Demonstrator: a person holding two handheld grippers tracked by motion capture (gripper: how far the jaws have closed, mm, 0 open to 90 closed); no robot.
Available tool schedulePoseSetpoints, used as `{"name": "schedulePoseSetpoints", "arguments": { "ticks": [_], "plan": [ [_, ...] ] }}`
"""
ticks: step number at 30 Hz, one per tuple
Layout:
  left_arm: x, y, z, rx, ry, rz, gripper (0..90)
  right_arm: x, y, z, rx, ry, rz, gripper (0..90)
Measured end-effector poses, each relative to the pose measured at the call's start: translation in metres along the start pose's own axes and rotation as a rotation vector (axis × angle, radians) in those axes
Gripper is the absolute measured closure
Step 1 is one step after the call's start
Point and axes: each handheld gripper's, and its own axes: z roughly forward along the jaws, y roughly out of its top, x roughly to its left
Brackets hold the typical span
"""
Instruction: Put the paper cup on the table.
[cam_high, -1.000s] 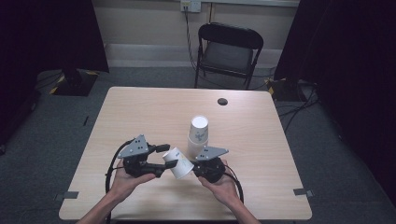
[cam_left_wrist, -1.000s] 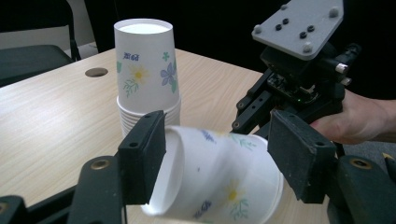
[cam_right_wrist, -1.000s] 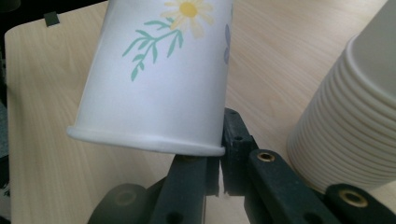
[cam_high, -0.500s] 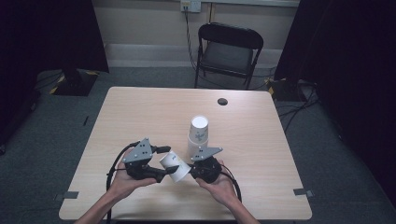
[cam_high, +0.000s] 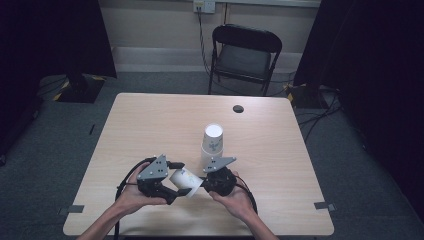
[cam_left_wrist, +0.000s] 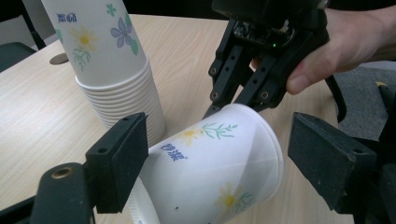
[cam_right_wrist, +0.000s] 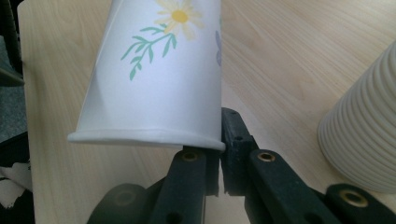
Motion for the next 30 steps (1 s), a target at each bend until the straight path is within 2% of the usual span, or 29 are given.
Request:
{"name": "schedulePoseSetpoints", "arguments": {
  "ticks": [3,5,7,10,16,19,30],
  "plan": [
    [0.0,-0.002,0.001,0.025,0.006,0.021,20.2,-0.001,0.0,-0.002,-0.008,0.004,0.003,87.2],
    [0.002,-0.006,0.003,0.064,0.002,0.016,18.9,-0.002,0.0,-0.005,-0.041,0.021,0.008,88.3],
    [0.001,-0.01,0.005,0.061,0.014,0.014,19.8,-0.004,0.001,-0.009,-0.055,0.021,0.012,88.7],
    [0.0,-0.01,0.005,0.072,0.017,0.032,19.1,-0.005,0.002,-0.012,-0.061,0.02,0.011,88.9],
    [-0.001,-0.013,0.007,0.079,0.013,0.056,16.9,-0.008,0.003,-0.015,-0.081,0.028,0.033,89.0],
    [-0.001,-0.015,0.009,0.101,0.018,0.085,16.5,-0.009,0.004,-0.017,-0.092,0.033,0.045,89.1],
    [-0.004,-0.017,0.015,0.115,0.074,0.122,15.3,-0.014,0.012,-0.023,-0.126,0.041,0.092,89.1]
  ]
}}
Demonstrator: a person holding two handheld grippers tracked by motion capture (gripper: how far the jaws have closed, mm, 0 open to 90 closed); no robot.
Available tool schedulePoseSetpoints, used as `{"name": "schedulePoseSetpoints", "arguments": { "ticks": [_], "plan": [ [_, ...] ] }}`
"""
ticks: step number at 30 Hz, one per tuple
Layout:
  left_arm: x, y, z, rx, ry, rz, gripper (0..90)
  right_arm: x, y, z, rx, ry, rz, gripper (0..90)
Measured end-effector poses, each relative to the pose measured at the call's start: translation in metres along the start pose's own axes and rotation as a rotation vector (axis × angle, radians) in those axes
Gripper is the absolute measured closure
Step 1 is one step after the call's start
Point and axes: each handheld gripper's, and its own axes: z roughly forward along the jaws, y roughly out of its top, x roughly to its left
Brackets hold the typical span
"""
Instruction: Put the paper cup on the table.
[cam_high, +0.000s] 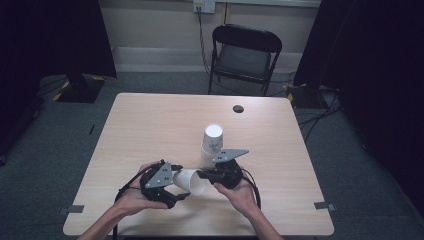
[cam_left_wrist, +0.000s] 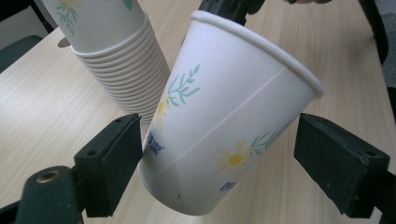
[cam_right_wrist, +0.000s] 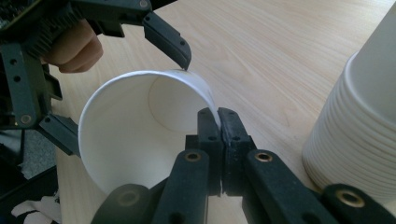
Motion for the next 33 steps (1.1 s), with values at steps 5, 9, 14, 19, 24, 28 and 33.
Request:
{"name": "schedulePoseSetpoints", "arguments": {
  "ticks": [5,9,14,19,24,28,33],
  "plan": [
    [-0.003,-0.001,0.003,0.02,0.033,0.02,16.2,0.002,0.005,0.0,-0.012,0.013,0.009,89.0],
    [-0.003,-0.001,0.005,0.025,0.061,0.02,16.4,0.004,0.009,0.001,-0.022,0.024,0.016,88.9],
    [-0.004,-0.002,0.005,0.031,0.094,0.031,17.5,0.005,0.012,0.004,-0.028,0.017,0.026,88.8],
    [-0.002,-0.003,0.006,0.026,0.096,0.005,22.1,0.006,0.016,0.004,-0.041,0.002,0.038,87.9],
    [0.001,-0.004,0.002,-0.022,0.074,-0.08,24.9,0.007,0.02,0.004,-0.078,-0.014,0.04,84.9],
    [0.004,-0.004,-0.002,-0.054,0.062,-0.142,27.8,0.008,0.022,0.002,-0.12,-0.032,0.031,81.3],
    [0.009,-0.004,-0.007,-0.102,0.041,-0.214,28.6,0.009,0.023,-0.003,-0.172,-0.033,0.027,78.1]
  ]
}}
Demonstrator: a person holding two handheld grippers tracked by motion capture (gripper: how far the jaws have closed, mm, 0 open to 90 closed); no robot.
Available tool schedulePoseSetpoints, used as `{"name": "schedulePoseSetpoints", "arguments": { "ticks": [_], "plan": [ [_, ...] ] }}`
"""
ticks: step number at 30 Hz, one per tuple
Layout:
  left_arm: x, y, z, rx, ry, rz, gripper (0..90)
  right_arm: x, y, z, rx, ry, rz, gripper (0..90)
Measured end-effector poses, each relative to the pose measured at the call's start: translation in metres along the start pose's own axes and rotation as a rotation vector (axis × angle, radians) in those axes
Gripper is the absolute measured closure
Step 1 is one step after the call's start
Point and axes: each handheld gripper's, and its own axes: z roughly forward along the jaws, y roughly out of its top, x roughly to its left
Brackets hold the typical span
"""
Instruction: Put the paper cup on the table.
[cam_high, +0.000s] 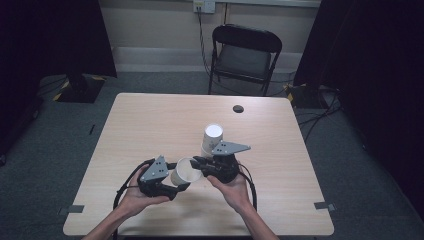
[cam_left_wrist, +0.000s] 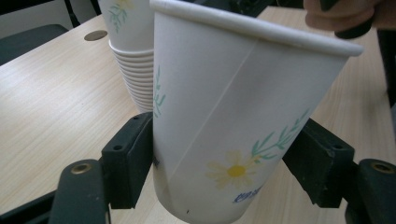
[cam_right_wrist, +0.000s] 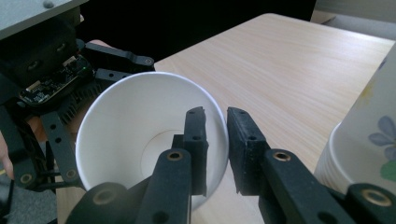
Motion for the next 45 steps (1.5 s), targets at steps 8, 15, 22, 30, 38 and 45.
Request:
{"name": "schedulePoseSetpoints", "arguments": {
  "ticks": [8,15,22,30,38,45],
  "plan": [
    [-0.003,0.0,0.002,0.01,0.019,0.01,28.9,0.002,0.0,0.002,-0.022,-0.011,0.018,86.3],
    [-0.007,0.003,0.002,-0.014,0.051,0.085,24.5,0.003,0.002,0.004,0.002,-0.009,0.037,88.0],
    [-0.008,0.005,0.002,-0.037,0.06,0.085,20.5,0.004,0.0,0.009,0.023,-0.021,0.042,88.1],
    [-0.011,0.006,0.003,-0.034,0.077,0.094,20.2,0.007,-0.001,0.015,0.043,-0.022,0.044,88.1],
    [-0.011,0.005,0.005,-0.01,0.097,0.126,20.4,0.005,0.001,0.02,0.081,-0.014,0.062,88.2],
    [-0.007,0.005,0.007,-0.022,0.075,0.08,22.5,0.001,0.0,0.022,0.099,-0.018,0.063,87.6]
  ]
}}
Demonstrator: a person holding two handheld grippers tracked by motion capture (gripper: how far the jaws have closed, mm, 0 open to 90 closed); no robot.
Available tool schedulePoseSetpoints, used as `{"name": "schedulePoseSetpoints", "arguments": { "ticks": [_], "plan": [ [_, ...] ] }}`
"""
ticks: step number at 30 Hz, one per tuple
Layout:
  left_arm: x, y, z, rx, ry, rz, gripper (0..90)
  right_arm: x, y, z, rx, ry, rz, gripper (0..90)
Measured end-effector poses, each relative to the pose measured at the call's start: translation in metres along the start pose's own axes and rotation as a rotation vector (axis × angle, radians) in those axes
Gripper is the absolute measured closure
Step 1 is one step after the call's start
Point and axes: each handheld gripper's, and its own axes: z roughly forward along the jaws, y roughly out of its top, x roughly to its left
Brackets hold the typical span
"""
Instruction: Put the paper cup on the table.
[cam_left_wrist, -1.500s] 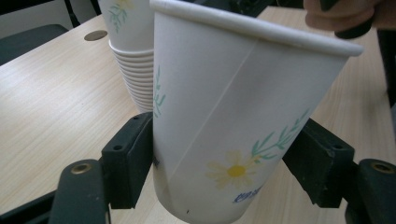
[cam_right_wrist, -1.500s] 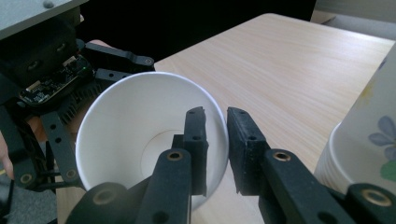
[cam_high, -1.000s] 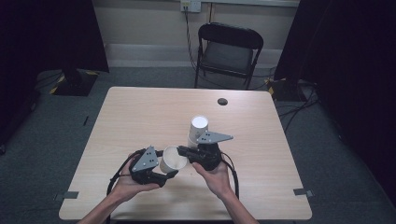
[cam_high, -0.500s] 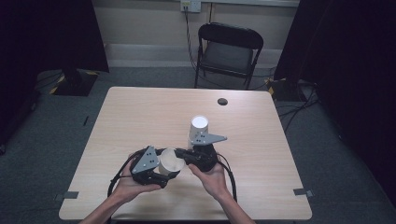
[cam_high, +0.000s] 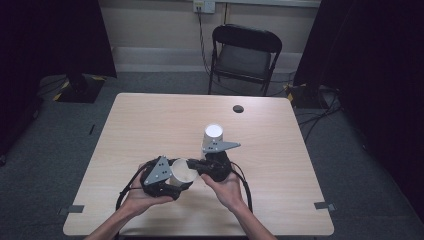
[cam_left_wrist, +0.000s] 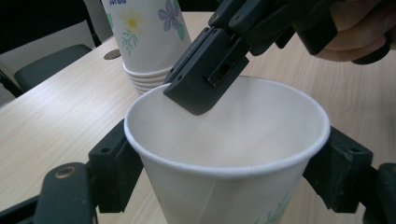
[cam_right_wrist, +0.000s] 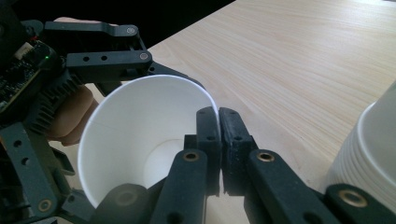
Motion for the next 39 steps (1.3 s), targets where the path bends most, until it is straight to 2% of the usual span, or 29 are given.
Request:
{"name": "schedulePoseSetpoints", "arguments": {
  "ticks": [5,8,13,16,20,22,25,29,32,35,39],
  "plan": [
    [0.002,0.0,-0.001,-0.014,-0.013,-0.033,29.0,-0.002,-0.002,-0.002,-0.015,-0.013,-0.003,83.0],
    [0.003,-0.001,-0.001,-0.021,-0.009,-0.04,29.4,-0.003,-0.001,-0.005,-0.036,-0.02,0.004,75.4],
    [0.008,-0.004,-0.002,-0.039,-0.019,-0.092,30.1,0.0,0.0,-0.009,-0.063,-0.011,-0.027,67.9],
    [0.012,-0.007,-0.003,-0.034,0.001,-0.103,30.2,0.001,0.0,-0.013,-0.095,-0.021,-0.034,65.4],
    [0.021,-0.012,-0.006,-0.043,0.019,-0.178,30.2,-0.001,-0.002,-0.02,-0.129,-0.015,-0.047,61.9],
    [0.023,-0.013,-0.008,-0.039,0.034,-0.174,30.3,-0.002,-0.004,-0.024,-0.137,-0.017,-0.044,59.6],
    [0.026,-0.014,-0.01,-0.041,0.047,-0.19,30.4,-0.002,-0.006,-0.028,-0.138,-0.02,-0.048,57.6],
    [0.028,-0.016,-0.014,-0.04,0.061,-0.198,30.5,-0.003,-0.01,-0.036,-0.133,-0.038,-0.076,56.0],
    [0.033,-0.019,-0.018,-0.058,0.06,-0.239,30.4,-0.008,-0.015,-0.043,-0.133,-0.054,-0.073,54.3],
    [0.037,-0.023,-0.022,-0.043,0.088,-0.242,30.5,-0.011,-0.018,-0.049,-0.148,-0.07,-0.059,52.2],
    [0.042,-0.027,-0.031,-0.054,0.12,-0.244,30.4,-0.011,-0.023,-0.058,-0.149,-0.087,-0.064,49.5]
  ]
}}
